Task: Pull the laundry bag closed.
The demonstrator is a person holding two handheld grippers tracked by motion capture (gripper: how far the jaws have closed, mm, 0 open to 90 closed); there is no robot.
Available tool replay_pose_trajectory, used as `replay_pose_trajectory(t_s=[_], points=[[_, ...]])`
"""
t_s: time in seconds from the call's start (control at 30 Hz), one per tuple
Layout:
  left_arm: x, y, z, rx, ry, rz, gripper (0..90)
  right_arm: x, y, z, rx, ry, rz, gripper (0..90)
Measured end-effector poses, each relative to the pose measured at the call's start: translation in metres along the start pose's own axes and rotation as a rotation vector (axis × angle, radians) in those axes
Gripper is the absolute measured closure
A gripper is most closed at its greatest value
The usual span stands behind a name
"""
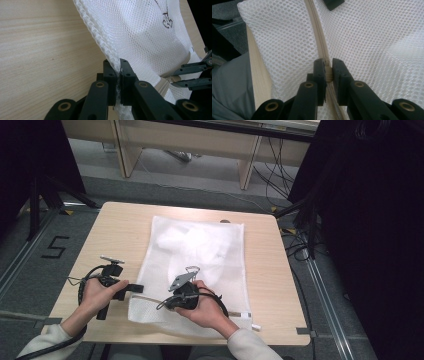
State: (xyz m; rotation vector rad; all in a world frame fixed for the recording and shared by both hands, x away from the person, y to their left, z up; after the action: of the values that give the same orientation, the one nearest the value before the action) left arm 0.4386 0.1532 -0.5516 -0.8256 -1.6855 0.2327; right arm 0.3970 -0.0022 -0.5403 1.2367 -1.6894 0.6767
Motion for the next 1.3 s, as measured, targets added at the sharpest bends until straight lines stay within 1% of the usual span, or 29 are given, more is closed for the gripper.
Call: replay_pose_trajectory(t_s=[0.13,0.3,0.33,0.4,0.43,0.57,0.63,0.7,0.83,0.9,0.97,1.03,1.07,1.1,1.13,1.17,1.2,1.3], points=[[-0.0002,0.0,0.0001,0.0,0.002,0.001,85.1,-0.0007,0.0018,0.0007,-0.023,0.0,-0.011,82.6],[0.0,0.0,-0.0001,0.001,0.0,0.001,85.1,-0.0004,0.0013,0.0002,-0.023,-0.004,-0.011,82.6],[0.0,0.0,-0.0001,0.001,0.0,0.002,85.2,0.0003,0.001,0.0008,-0.018,0.003,-0.011,82.6],[0.0,0.0,0.0,0.0,0.001,0.001,85.1,-0.0006,0.0016,0.0004,-0.025,-0.004,-0.012,82.6],[0.0,-0.0001,0.0,0.0,0.0,0.001,85.1,-0.0005,0.0011,0.0004,-0.014,-0.003,-0.011,82.6],[-0.0002,-0.0003,0.0001,0.002,0.001,0.005,85.2,0.0005,0.0016,0.001,-0.013,0.005,-0.014,82.6],[0.0001,0.0001,0.0001,-0.002,0.001,-0.001,85.1,0.0004,0.0016,0.0013,-0.011,0.007,-0.013,82.6],[0.0003,0.0,0.0001,0.002,0.001,0.004,85.2,0.0002,0.0015,0.0017,-0.014,0.01,-0.014,82.6],[0.0,0.0002,0.0001,-0.001,0.002,-0.001,85.1,-0.0002,0.0018,0.0015,-0.017,0.003,-0.016,82.6],[-0.0001,0.0,0.0001,0.003,0.002,0.006,85.1,-0.0005,0.0013,0.0023,-0.018,0.005,-0.012,82.6],[-0.0002,-0.0003,0.0001,0.003,0.002,0.005,85.1,0.0006,0.0016,0.0037,-0.023,0.013,-0.018,82.6],[-0.0001,-0.0004,0.0001,0.003,0.002,0.007,85.1,0.0013,0.0015,0.0037,-0.023,0.013,-0.017,82.6],[-0.0001,-0.0004,0.0001,0.003,0.002,0.007,85.1,0.0012,0.0009,0.0034,-0.013,0.01,-0.014,82.6],[0.0002,0.0003,0.0001,0.002,0.002,0.0,85.2,0.0007,0.0011,0.003,-0.018,0.003,-0.014,82.6],[0.0004,0.0006,0.0001,0.004,0.002,0.003,85.2,0.0011,0.0014,0.0047,-0.019,0.019,-0.016,82.6],[0.0004,0.0007,0.0,0.006,0.0,0.004,85.1,0.0005,0.0015,0.0052,-0.029,0.016,-0.017,82.6],[0.0004,0.0008,0.0,0.005,0.0,0.002,85.2,0.0008,-0.0002,0.006,-0.014,0.019,-0.013,82.6],[0.0002,0.0009,0.0001,0.002,0.003,-0.004,85.1,0.0011,0.0,0.0065,-0.028,0.008,-0.014,82.6]])
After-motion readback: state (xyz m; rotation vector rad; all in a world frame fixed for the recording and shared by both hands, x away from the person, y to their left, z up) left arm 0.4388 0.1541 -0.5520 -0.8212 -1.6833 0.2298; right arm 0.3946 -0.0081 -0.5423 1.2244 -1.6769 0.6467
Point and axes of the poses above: each handheld gripper's, and its own axes: x roughly backward along the jaws, z roughly out of its underside, y roughly to its left, the point moved 9 cm from there along -x, roughly forward along the jaws, and after that the axes turned 14 degrees about y, right-handed, at the moved point
